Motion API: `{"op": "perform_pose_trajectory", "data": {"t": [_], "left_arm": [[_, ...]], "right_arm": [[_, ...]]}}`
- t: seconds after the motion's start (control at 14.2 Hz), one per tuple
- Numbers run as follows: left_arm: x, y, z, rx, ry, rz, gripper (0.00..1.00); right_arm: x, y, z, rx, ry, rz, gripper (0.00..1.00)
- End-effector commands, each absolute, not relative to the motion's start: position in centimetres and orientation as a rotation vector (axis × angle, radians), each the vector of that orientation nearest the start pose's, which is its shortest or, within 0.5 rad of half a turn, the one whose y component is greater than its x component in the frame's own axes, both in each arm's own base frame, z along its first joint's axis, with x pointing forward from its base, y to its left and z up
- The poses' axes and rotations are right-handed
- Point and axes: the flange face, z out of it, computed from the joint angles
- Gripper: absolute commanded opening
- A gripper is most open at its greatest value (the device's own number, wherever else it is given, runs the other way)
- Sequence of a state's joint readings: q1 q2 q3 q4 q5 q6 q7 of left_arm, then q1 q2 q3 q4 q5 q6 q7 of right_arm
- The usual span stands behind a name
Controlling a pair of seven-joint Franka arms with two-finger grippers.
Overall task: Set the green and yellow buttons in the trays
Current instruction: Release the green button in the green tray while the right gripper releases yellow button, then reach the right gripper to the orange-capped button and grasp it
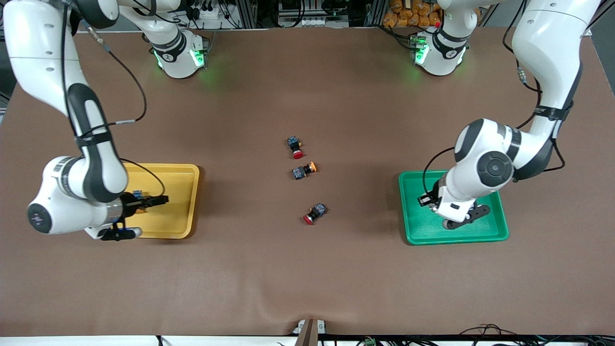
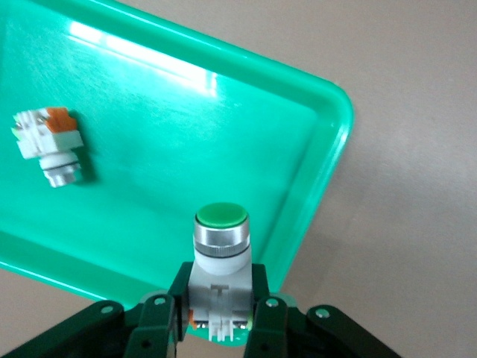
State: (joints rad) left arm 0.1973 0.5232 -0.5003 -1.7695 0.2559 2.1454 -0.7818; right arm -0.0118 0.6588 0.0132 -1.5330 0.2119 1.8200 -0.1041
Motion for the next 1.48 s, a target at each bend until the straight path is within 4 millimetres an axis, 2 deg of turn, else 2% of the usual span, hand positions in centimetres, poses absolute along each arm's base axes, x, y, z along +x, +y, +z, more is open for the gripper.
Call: {"op": "perform_pose_trajectory", "data": {"t": [0.0,0.14,0.35,0.49,0.63,0.7,0.77,0.85,0.92,0.99,1.13,1.27,1.41], "left_arm": [[63.0,-15.2,28.0,-3.073,-0.547,0.114,0.0],[63.4,-14.3,26.3,-3.072,-0.539,0.101,0.0],[64.1,-12.4,23.7,-3.08,-0.543,0.069,0.0],[64.0,-11.9,22.8,-3.059,-0.502,0.062,0.0],[63.8,-9.7,21.2,-3.044,-0.508,0.065,0.0],[63.6,-9.7,20.9,-3.048,-0.504,0.063,0.04],[63.4,-9.8,20.6,-3.048,-0.5,0.071,0.1],[63.3,-9.6,20.5,-3.046,-0.501,0.074,0.25],[63.4,-9.1,20.5,-3.048,-0.499,0.075,0.62],[63.6,-8.8,20.6,-3.049,-0.504,0.071,1.0],[63.8,-8.8,21.5,-3.047,-0.507,0.05,1.0],[64.2,-9.2,23.6,-3.045,-0.506,0.001,1.0],[64.5,-9.8,26.7,-3.04,-0.49,-0.061,1.0]], "right_arm": [[65.5,8.7,27.0,-2.918,0.135,0.55,1.0],[64.9,14.9,27.9,-2.955,0.274,0.553,1.0],[63.5,22.9,29.3,-2.976,0.584,0.541,1.0],[62.5,27.6,29.7,-2.972,0.72,0.508,1.0],[61.3,32.0,29.7,-2.951,0.826,0.435,1.0],[60.3,34.6,29.6,-2.911,0.89,0.434,1.0],[59.3,37.1,29.5,-2.864,0.943,0.437,1.0],[58.5,39.0,28.8,-2.838,0.967,0.419,1.0],[57.1,41.5,28.4,-2.833,0.964,0.39,1.0],[56.3,43.1,27.5,-2.816,1.01,0.37,1.0],[55.6,45.0,25.3,-2.776,1.089,0.324,1.0],[53.7,46.8,23.5,-2.796,1.126,0.343,1.0],[52.4,47.6,22.6,-2.8,1.157,0.355,1.0]]}}
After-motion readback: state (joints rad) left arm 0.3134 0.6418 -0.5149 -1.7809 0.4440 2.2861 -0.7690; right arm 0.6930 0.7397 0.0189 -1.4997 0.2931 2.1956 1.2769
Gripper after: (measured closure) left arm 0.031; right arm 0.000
